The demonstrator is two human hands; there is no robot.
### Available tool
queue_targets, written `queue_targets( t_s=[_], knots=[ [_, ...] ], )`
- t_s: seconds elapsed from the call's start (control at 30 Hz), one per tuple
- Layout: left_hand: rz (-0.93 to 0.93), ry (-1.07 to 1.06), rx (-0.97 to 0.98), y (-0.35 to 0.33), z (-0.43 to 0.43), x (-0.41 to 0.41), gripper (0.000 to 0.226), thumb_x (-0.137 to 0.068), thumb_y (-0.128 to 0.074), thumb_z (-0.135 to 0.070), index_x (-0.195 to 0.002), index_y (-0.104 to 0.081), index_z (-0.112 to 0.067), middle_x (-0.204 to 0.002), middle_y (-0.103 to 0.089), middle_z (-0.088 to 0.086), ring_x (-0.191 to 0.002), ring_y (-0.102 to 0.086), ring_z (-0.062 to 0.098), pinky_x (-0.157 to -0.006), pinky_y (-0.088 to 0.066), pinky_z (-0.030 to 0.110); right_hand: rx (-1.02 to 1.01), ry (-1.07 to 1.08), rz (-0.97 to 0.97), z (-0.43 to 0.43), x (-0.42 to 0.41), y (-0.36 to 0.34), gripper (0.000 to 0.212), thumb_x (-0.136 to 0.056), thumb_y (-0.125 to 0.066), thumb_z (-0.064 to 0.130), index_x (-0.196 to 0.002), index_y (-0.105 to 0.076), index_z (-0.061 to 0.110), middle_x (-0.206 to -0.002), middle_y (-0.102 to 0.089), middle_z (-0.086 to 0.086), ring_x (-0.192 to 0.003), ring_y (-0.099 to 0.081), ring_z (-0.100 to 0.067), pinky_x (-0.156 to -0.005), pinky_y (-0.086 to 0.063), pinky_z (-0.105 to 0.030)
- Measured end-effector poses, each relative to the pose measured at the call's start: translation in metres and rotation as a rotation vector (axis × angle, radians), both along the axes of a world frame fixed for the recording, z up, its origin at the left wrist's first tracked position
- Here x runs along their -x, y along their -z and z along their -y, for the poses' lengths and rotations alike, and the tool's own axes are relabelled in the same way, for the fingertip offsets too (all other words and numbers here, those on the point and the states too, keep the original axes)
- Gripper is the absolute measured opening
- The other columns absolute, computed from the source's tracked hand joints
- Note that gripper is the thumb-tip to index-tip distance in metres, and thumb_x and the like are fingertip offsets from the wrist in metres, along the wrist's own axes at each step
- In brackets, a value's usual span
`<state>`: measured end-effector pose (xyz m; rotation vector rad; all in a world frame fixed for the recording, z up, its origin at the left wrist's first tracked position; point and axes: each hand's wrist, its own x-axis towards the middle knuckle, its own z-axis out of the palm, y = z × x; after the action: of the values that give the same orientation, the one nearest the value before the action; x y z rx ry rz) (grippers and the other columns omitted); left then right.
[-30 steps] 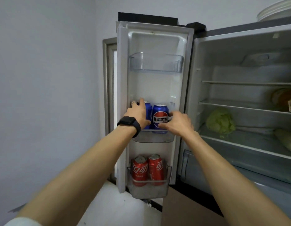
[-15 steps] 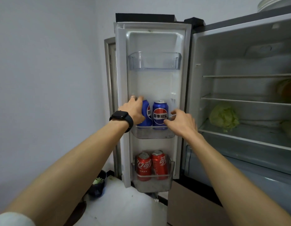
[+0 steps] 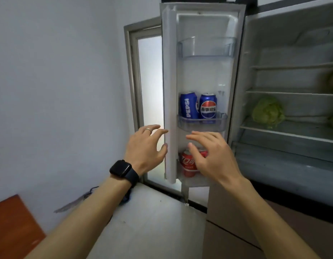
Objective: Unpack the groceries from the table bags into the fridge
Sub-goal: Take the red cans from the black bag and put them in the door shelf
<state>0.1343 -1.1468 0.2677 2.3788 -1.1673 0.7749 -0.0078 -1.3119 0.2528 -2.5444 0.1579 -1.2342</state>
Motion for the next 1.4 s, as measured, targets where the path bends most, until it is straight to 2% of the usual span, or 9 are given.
queue_targets(
  t_s=[0.1, 0.3, 0.47, 0.6, 0.67, 0.77, 0.97, 1.27, 1.4],
  knots=[
    [-0.062, -0.083, -0.014, 0.054, -0.083, -0.001, 0.046, -0.091, -0.056, -0.044, -0.136, -0.055, -0.034, -0.142, -0.053, -0.005, -0.131, -0.046, 0.021, -0.104, -0.045, 0.042, 0.016, -0.059, -0.07, -0.067, -0.003, 0.038, 0.032, -0.096, -0.061, 0.034, -0.128, -0.067, 0.028, -0.132, -0.062, 0.012, -0.128, -0.043, -0.006, -0.104, -0.029, -0.017],
    [-0.232, -0.369, -0.081, 0.153, -0.276, 0.008, 0.045, -0.088, -0.058, -0.043, -0.13, -0.061, -0.03, -0.134, -0.059, -0.003, -0.125, -0.052, 0.024, -0.105, -0.041, 0.041, -0.044, -0.248, -0.263, -0.225, -0.036, 0.123, 0.034, -0.097, -0.059, 0.039, -0.13, -0.065, 0.033, -0.135, -0.06, 0.014, -0.134, -0.042, -0.009, -0.11, -0.037, -0.028],
    [-0.432, -0.632, -0.159, 0.213, -0.435, 0.04, 0.046, -0.091, -0.053, -0.045, -0.136, -0.054, -0.036, -0.144, -0.052, -0.003, -0.136, -0.042, 0.021, -0.111, -0.035, 0.044, -0.042, -0.454, -0.443, -0.367, -0.062, 0.187, 0.037, -0.099, -0.053, 0.045, -0.134, -0.061, 0.037, -0.139, -0.057, 0.016, -0.136, -0.037, -0.008, -0.113, -0.038, -0.032],
    [-0.53, -0.808, -0.139, 0.236, -0.539, 0.067, 0.046, -0.095, -0.05, -0.045, -0.14, -0.05, -0.036, -0.148, -0.046, -0.003, -0.139, -0.036, 0.019, -0.114, -0.029, 0.04, -0.015, -0.627, -0.573, -0.469, -0.075, 0.218, 0.038, -0.1, -0.051, 0.044, -0.136, -0.059, 0.037, -0.141, -0.054, 0.016, -0.136, -0.034, -0.005, -0.108, -0.026, -0.017],
    [-0.569, -0.875, -0.106, 0.246, -0.582, 0.076, 0.046, -0.095, -0.051, -0.044, -0.14, -0.05, -0.034, -0.148, -0.047, -0.002, -0.138, -0.038, 0.02, -0.113, -0.03, 0.039, 0.006, -0.707, -0.63, -0.512, -0.082, 0.228, 0.038, -0.099, -0.051, 0.043, -0.137, -0.058, 0.036, -0.142, -0.055, 0.015, -0.136, -0.037, -0.009, -0.109, -0.028, -0.02],
    [-0.626, -0.969, -0.074, 0.26, -0.637, 0.084, 0.046, -0.095, -0.051, -0.044, -0.141, -0.049, -0.035, -0.149, -0.046, -0.001, -0.138, -0.038, 0.02, -0.113, -0.029, 0.039, 0.035, -0.803, -0.697, -0.567, -0.094, 0.24, 0.039, -0.1, -0.05, 0.043, -0.138, -0.056, 0.036, -0.142, -0.054, 0.013, -0.137, -0.039, -0.014, -0.112, -0.033, -0.03],
    [-0.663, -1.071, -0.048, 0.282, -0.722, 0.063, 0.047, -0.096, -0.053, -0.042, -0.142, -0.049, -0.033, -0.148, -0.046, -0.001, -0.138, -0.038, 0.021, -0.112, -0.031, 0.038, 0.087, -0.935, -0.793, -0.653, -0.142, 0.263, 0.042, -0.101, -0.048, 0.045, -0.142, -0.051, 0.035, -0.143, -0.053, 0.013, -0.137, -0.038, -0.014, -0.112, -0.03, -0.029],
    [-0.716, -1.096, -0.097, 0.305, -0.826, -0.041, 0.046, -0.094, -0.055, -0.041, -0.14, -0.052, -0.033, -0.144, -0.05, -0.002, -0.134, -0.043, 0.021, -0.108, -0.039, 0.039, 0.092, -1.013, -0.88, -0.764, -0.26, 0.296, 0.042, -0.1, -0.049, 0.044, -0.142, -0.05, 0.034, -0.143, -0.053, 0.009, -0.137, -0.038, -0.017, -0.11, -0.037, -0.034],
    [-0.764, -1.056, -0.153, 0.31, -0.868, -0.095, 0.047, -0.096, -0.054, -0.039, -0.142, -0.05, -0.029, -0.146, -0.048, 0.001, -0.137, -0.04, 0.023, -0.11, -0.037, 0.04, 0.099, -1.012, -0.921, -0.804, -0.316, 0.303, 0.043, -0.101, -0.049, 0.042, -0.143, -0.05, 0.033, -0.143, -0.054, 0.007, -0.136, -0.04, -0.02, -0.108, -0.039, -0.035]
  ],
)
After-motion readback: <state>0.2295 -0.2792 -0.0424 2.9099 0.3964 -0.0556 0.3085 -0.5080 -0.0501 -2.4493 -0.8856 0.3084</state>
